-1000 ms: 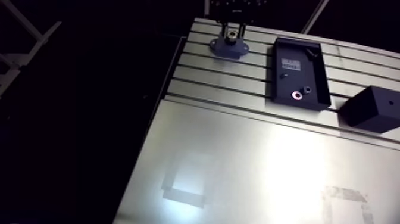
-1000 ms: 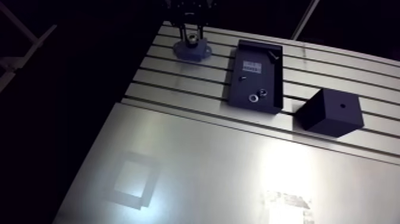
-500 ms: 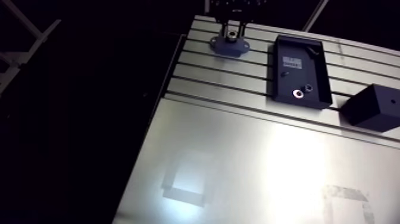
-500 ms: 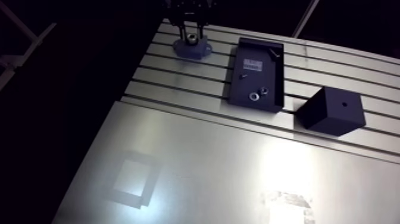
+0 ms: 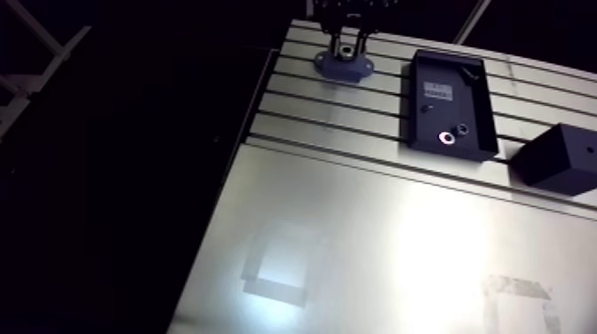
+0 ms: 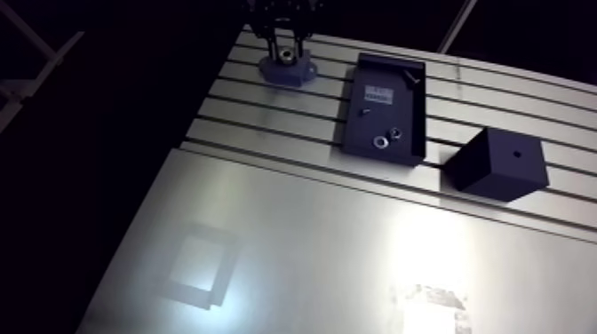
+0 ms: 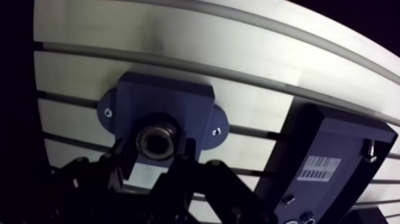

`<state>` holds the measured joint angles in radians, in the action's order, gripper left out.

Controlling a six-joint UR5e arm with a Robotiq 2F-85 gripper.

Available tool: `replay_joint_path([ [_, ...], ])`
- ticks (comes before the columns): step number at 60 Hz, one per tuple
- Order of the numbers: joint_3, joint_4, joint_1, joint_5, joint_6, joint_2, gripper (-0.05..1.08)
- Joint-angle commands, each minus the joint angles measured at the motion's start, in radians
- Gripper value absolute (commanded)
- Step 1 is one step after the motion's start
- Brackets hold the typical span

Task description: Pick up the bearing and press it into the housing until flush.

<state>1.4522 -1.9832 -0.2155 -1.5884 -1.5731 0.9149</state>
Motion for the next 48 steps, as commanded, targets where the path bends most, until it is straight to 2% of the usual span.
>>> replay_joint_path([
  [1, -0.002, 0.000, -0.001, 0.000, 0.000, -0.003, 0.58],
  [48, -0.008, 0.000, 0.001, 0.002, 0.000, -0.011, 0.58],
])
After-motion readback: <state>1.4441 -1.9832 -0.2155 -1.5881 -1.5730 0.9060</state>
